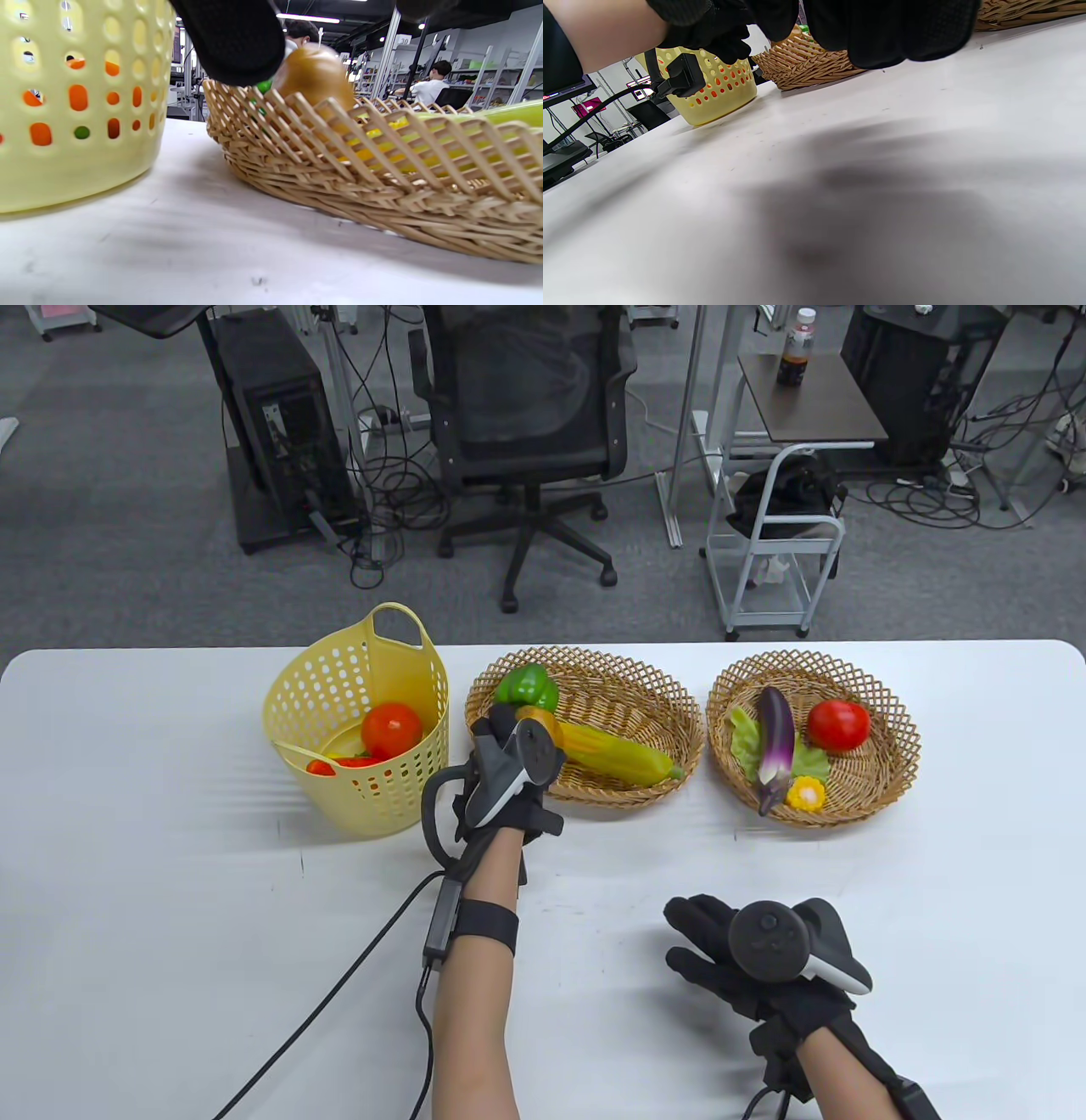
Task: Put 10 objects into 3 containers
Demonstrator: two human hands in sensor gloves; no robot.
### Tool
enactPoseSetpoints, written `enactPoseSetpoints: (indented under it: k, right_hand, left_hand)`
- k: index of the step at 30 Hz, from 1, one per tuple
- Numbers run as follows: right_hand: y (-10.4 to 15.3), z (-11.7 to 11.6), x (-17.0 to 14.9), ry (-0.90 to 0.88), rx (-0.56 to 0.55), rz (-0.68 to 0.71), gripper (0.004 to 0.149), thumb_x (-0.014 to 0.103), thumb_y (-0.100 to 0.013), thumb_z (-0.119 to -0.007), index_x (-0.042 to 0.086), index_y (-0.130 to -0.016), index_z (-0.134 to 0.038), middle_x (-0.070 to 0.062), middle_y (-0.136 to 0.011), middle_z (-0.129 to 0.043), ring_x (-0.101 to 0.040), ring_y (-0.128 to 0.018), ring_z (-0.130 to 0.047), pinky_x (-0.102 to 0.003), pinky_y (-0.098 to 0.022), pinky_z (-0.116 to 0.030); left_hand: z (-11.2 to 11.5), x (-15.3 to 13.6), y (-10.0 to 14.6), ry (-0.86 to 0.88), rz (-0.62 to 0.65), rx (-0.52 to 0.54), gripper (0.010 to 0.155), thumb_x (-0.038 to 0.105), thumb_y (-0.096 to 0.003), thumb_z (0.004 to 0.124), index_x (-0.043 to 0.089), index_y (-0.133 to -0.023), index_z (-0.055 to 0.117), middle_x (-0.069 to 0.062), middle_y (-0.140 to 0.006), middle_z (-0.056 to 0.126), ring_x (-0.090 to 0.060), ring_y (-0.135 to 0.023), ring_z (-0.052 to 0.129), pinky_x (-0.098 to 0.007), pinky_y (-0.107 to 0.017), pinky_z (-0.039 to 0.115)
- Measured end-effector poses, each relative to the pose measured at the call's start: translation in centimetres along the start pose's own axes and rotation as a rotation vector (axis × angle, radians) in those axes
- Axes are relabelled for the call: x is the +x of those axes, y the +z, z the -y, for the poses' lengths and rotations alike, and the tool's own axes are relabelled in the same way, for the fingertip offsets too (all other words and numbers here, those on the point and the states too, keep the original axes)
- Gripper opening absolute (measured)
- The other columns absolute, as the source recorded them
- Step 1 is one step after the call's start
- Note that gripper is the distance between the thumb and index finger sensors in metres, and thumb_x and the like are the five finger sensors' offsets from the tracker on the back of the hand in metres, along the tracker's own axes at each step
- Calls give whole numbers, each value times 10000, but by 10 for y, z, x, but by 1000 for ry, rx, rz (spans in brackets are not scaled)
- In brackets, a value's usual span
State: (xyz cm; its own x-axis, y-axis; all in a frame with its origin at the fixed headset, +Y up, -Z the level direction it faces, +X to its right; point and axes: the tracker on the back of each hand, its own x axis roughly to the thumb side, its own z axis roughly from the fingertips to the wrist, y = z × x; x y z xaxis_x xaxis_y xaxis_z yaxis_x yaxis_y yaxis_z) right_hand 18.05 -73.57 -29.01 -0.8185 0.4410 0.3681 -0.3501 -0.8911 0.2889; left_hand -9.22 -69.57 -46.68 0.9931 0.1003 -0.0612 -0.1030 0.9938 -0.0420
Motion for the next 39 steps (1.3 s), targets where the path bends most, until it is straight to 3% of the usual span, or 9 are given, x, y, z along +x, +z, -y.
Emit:
enactPoseSetpoints:
  k: [7, 8, 11, 12, 17, 20, 25, 32, 39]
  right_hand:
    - [0, 0, 0, -2, 1, -2, 660, 548, -613, -547, 175, -1148, -445, -236, -1173, -489, -500, -967, -659, -590, -663, -655]
    - [0, 0, 0, -3, -1, -1, 660, 548, -613, -547, 175, -1148, -444, -236, -1172, -490, -495, -969, -659, -591, -663, -655]
    - [1, 1, 0, -11, -10, 5, 658, 545, -613, -548, 173, -1147, -448, -238, -1171, -489, -500, -977, -640, -595, -671, -640]
    - [1, 2, 0, -12, -13, 5, 658, 545, -613, -549, 173, -1146, -448, -242, -1172, -484, -507, -981, -628, -600, -676, -629]
    - [2, 2, 0, -10, -24, -4, 663, 541, -613, -551, 162, -1147, -442, -245, -1179, -449, -516, -1012, -552, -629, -704, -556]
    - [2, 2, -1, -8, -29, -15, 648, 537, -614, -551, 185, -1146, -441, -167, -1205, -452, -492, -1050, -461, -647, -725, -479]
    - [4, 4, -1, 11, -71, -58, 669, 550, -608, -550, 198, -1156, -396, -134, -1240, -327, -486, -1082, -305, -674, -739, -351]
    - [8, 8, -5, -11, -120, -77, 679, 560, -602, -550, 215, -1158, -368, -96, -1249, -230, -471, -1089, -204, -681, -740, -264]
    - [7, 7, -9, 13, -135, -117, 685, 563, -603, -546, 228, -1161, -333, -77, -1251, -161, -438, -1095, -112, -678, -743, -188]
  left_hand:
    - [-9, -6, 18, 67, 91, 15, 906, 700, -600, 588, 106, -1183, 229, -241, -1182, 423, -368, -1010, 768, -289, -545, 868]
    - [-9, -6, 21, 77, 116, 3, 900, 723, -606, 545, 108, -1191, 245, -261, -1185, 412, -416, -1020, 737, -346, -570, 853]
    - [-12, -7, 35, 167, 193, -44, 874, 741, -627, 454, 113, -1211, 287, -298, -1205, 366, -539, -1090, 548, -671, -691, 633]
    - [-14, -8, 40, 197, 210, -35, 877, 744, -625, 451, 113, -1214, 294, -299, -1206, 370, -548, -1095, 533, -701, -684, 609]
    - [-16, -14, 68, 303, 302, -65, 894, 746, -623, 454, 94, -1215, 301, -326, -1203, 356, -584, -1095, 484, -739, -680, 552]
    - [-9, -21, 94, 369, 379, -62, 907, 745, -623, 458, 74, -1212, 298, -338, -1202, 335, -597, -1094, 461, -749, -680, 531]
    - [6, -42, 131, 337, 407, -49, 924, 746, -622, 467, 61, -1212, 275, -358, -1198, 292, -615, -1098, 418, -767, -677, 497]
    - [21, -62, 154, 484, 435, -119, 912, 715, -635, 479, 49, -1207, 233, -359, -1195, 227, -626, -1099, 343, -766, -688, 465]
    - [29, -77, 166, 524, 471, 46, 914, 698, -623, 520, 31, -1190, 259, -351, -1184, 256, -615, -1091, 365, -766, -678, 471]
